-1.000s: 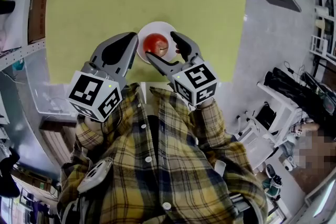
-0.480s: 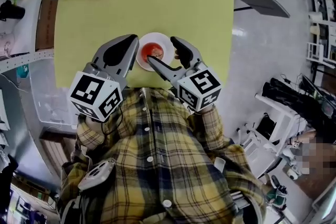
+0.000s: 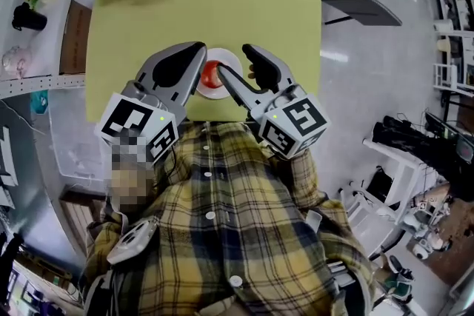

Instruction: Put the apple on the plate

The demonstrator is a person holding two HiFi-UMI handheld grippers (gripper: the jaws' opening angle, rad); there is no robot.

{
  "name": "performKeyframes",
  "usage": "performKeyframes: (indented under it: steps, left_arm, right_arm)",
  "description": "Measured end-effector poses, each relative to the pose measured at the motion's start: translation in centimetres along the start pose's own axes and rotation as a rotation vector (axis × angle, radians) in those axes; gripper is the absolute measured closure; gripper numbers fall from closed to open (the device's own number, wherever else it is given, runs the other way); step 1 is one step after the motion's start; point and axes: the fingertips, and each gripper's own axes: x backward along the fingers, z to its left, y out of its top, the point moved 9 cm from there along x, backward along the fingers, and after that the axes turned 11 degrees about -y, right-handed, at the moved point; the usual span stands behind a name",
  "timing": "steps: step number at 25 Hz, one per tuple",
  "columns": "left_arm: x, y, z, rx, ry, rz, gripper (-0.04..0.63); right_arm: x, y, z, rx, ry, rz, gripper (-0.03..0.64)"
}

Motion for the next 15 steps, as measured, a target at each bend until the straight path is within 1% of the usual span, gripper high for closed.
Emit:
performKeyframes:
  steps: [2,6,10,12,14,15]
  left_arm:
    - [0.0,0.5,-0.7,-0.009,-0.004,-0.007,0.588]
    - [0.0,1.1,-1.8,-0.027,-0.016,-0.017,0.588]
    - [-0.1,1.3,-2.3,-0.032,-0.026,-0.019,0.588]
    - [-0.2,1.4,-2.6,-0.029,-0.027,-0.020,0.588]
    - [-0.3,1.5,-2.8,-0.030,-0.031,-0.020,0.588]
    - [-0.3,1.5,-2.8,-0.031,-0.032,-0.021,0.588]
  right_arm:
    - [0.5,0.7,0.2,-0.011,0.013,-0.021,0.367]
    - [1.4,1.8,0.6,-0.025,0.022,-0.046,0.399]
    - [2.2,2.6,0.6,-0.025,0.005,-0.073,0.458]
    - [2.6,3.1,0.6,-0.011,-0.013,-0.084,0.503]
    - [2.9,3.4,0.6,0.000,-0.026,-0.093,0.517]
    - [3.0,3.6,0.6,0.001,-0.032,-0.099,0.534]
